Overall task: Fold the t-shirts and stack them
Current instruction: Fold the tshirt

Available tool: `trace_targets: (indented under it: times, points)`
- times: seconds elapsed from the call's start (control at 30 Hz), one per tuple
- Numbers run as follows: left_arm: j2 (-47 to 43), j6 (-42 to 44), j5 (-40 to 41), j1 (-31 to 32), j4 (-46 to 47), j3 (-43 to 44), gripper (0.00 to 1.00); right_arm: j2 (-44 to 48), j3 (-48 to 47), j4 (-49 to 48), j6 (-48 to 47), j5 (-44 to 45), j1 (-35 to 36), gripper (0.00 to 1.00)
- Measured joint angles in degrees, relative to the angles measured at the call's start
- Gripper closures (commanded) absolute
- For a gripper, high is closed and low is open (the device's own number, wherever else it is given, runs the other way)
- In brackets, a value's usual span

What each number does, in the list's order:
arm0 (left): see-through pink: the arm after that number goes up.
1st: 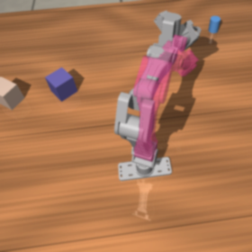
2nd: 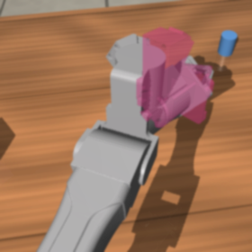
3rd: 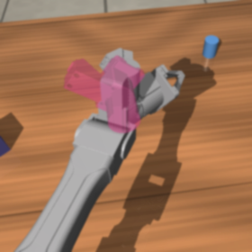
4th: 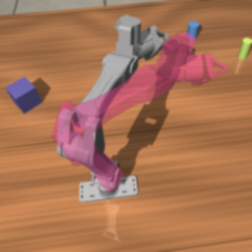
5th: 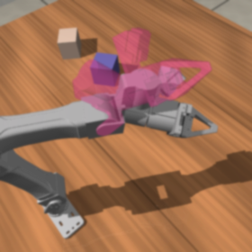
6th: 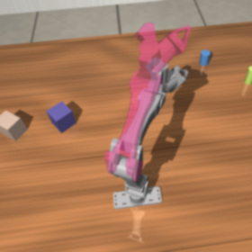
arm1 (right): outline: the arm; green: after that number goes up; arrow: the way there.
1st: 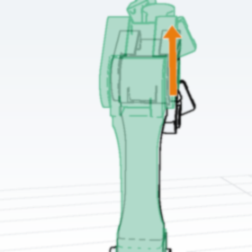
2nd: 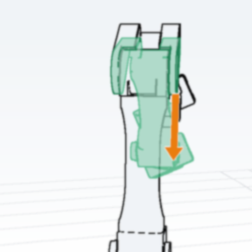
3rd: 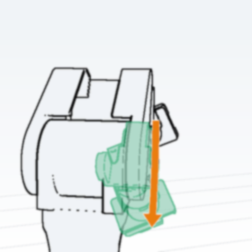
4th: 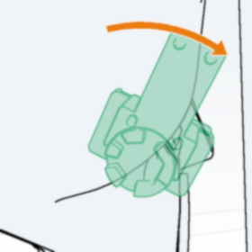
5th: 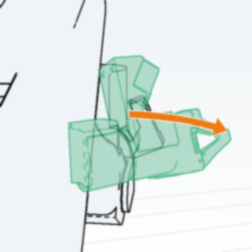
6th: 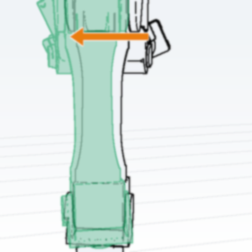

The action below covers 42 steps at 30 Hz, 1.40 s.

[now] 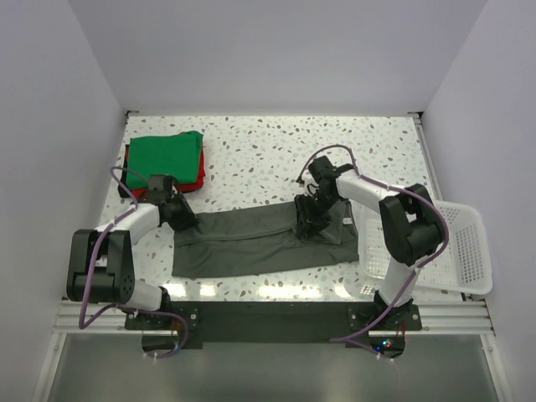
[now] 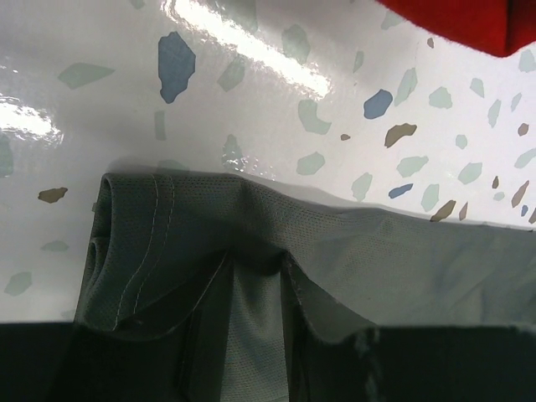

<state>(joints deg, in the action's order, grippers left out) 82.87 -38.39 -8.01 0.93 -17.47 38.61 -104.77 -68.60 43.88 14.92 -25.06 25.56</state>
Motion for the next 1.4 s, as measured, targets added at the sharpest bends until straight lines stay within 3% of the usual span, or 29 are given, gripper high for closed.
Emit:
trace_targets:
  times: [0.67,0.93,1.4]
  points:
    - [-4.39,0.50,0.28,0.00,0.24,-3.80,0.67,8.70,8.39,-1.14,1.22,3.54,7.28,0.49]
    - [-7.04,0.52,0.35,0.00,0.02,-5.92,0.67,15.82,5.14,-0.61,3.28,9.64,7.34,0.44]
    - [-8.68,0.50,0.83,0.00,-1.49,-6.73,0.67,6.73,0.22,-4.83,2.32,18.10,4.13,0.46]
